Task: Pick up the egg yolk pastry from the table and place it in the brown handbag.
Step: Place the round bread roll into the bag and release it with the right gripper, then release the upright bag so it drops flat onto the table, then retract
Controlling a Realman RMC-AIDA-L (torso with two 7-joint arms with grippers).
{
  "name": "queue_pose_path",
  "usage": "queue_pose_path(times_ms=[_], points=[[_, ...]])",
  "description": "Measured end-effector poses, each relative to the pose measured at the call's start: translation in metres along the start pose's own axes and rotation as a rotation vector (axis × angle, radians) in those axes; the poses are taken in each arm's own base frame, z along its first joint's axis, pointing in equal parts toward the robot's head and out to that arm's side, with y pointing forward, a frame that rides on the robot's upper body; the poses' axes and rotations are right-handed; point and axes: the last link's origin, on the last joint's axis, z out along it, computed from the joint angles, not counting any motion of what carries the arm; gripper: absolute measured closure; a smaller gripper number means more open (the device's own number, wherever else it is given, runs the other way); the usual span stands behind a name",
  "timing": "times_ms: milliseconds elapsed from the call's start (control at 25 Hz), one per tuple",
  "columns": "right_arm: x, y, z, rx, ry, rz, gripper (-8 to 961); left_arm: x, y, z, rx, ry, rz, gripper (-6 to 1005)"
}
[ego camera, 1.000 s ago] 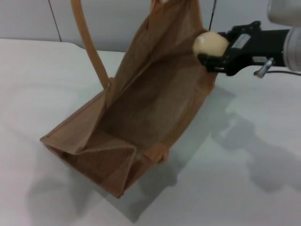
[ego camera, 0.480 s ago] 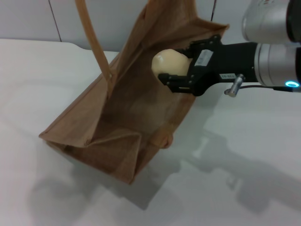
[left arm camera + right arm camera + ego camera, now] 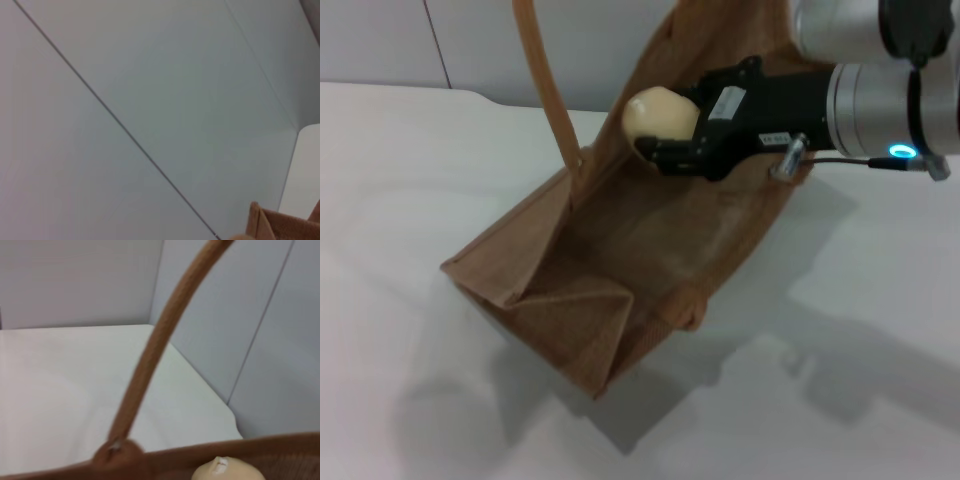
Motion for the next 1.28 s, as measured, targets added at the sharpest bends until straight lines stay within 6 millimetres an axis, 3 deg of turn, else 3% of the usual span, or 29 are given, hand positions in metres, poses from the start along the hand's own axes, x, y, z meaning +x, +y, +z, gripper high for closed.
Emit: queue_pose_path(times_ms=[360,600,680,880,1120,1280], points=[[-0.002,-0.031,-0.003,0.085,-0.036,0.070,369,-0.002,0.007,0.005,-0.029,-0.012,0.003,877],[0.007,-0.032,0.000,0.084,-0.013,0.081,256,-0.005,0.007,0.004,-0.027,-0.016,0.002,877],[0.008,-0.032,0.001,0.082,-0.007,0.083,48,-0.005,0.007,0.004,-0.025,-0.018,0.001,877],[0.013,-0.033,-0.001,0.077,0.009,0.099,48,-0.009,0.006,0.004,-0.017,-0.023,-0.008,877],[0.031,-0.045,-0.022,0.101,0.066,0.146,48,-0.024,0.001,-0.001,0.030,-0.035,-0.050,877],[0.048,-0.058,-0.049,0.193,0.064,0.189,49,-0.040,-0.004,-0.005,0.087,-0.037,-0.104,877]])
